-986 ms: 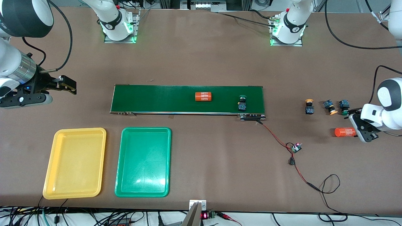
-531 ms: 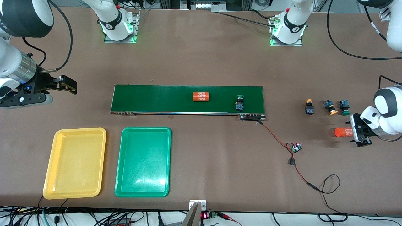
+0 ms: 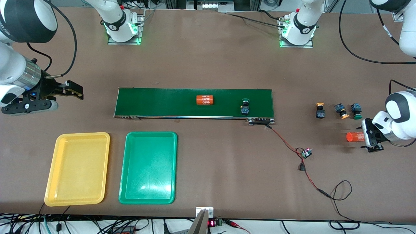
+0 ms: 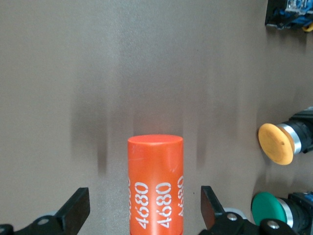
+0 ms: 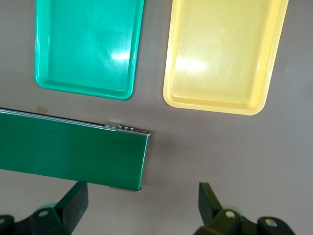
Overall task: Sort buttons by color to trays
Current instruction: 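Lift the orange cylinder with the left gripper toward the belt, then lower the cylinder onto the belt and open the left gripper, then reach the left gripper to the buttons while the right gripper approaches the belt, then grasp the yellow button with the left gripper while the right gripper grasps a button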
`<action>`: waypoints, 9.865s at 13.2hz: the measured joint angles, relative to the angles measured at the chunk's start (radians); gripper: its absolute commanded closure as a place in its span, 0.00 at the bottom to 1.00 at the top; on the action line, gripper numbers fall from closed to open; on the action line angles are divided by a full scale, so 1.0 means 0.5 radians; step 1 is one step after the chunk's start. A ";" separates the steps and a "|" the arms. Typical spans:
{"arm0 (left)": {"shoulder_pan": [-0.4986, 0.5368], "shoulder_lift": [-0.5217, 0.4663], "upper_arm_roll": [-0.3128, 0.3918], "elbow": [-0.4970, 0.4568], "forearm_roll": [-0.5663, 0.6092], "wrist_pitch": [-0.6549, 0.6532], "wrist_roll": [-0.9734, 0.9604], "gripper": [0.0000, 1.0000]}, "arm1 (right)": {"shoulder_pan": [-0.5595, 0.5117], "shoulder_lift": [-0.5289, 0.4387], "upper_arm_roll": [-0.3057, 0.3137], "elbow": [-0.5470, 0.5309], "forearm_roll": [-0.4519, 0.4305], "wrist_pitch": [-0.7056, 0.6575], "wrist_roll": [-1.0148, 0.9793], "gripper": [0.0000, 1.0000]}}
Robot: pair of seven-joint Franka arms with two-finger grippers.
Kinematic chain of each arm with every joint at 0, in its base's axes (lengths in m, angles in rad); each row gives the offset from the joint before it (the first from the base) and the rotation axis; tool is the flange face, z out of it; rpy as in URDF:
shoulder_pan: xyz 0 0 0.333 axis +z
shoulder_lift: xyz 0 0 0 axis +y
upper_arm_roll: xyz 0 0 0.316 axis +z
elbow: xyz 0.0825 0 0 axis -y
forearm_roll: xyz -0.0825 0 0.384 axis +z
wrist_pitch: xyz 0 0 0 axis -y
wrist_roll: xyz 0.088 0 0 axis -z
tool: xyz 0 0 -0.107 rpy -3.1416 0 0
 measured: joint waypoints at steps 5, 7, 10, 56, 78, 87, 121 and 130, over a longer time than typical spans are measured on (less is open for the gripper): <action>0.030 0.047 0.000 0.000 -0.087 0.052 0.063 0.13 | 0.000 0.031 0.000 0.000 0.000 0.016 0.000 0.00; 0.032 0.058 0.000 0.000 -0.091 0.056 0.064 0.64 | 0.001 0.036 0.000 0.000 0.000 0.030 0.000 0.00; 0.032 0.059 -0.002 0.007 -0.091 0.059 0.105 1.00 | 0.000 0.042 0.000 0.000 0.000 0.042 0.000 0.00; -0.850 -0.656 -0.611 -0.847 -0.392 -0.159 -0.746 1.00 | 0.171 -0.728 0.040 -1.045 0.316 0.313 0.224 0.00; -0.096 -0.973 -0.504 -0.809 -0.350 -0.152 -0.799 0.00 | 0.316 -0.731 0.170 -1.238 0.507 0.584 0.599 0.00; 0.123 -0.675 -0.053 -0.814 -0.294 -0.126 -1.359 0.00 | 0.414 -0.566 0.219 -1.252 0.518 0.950 0.673 0.00; 0.040 -0.515 0.015 -0.961 -0.150 0.127 -3.076 1.00 | 0.936 -0.002 0.253 -1.179 0.008 1.334 1.624 0.00; -0.260 -0.900 -0.058 -0.805 -0.149 -0.540 -3.065 1.00 | 0.948 0.165 0.241 -1.034 0.002 1.342 1.710 0.00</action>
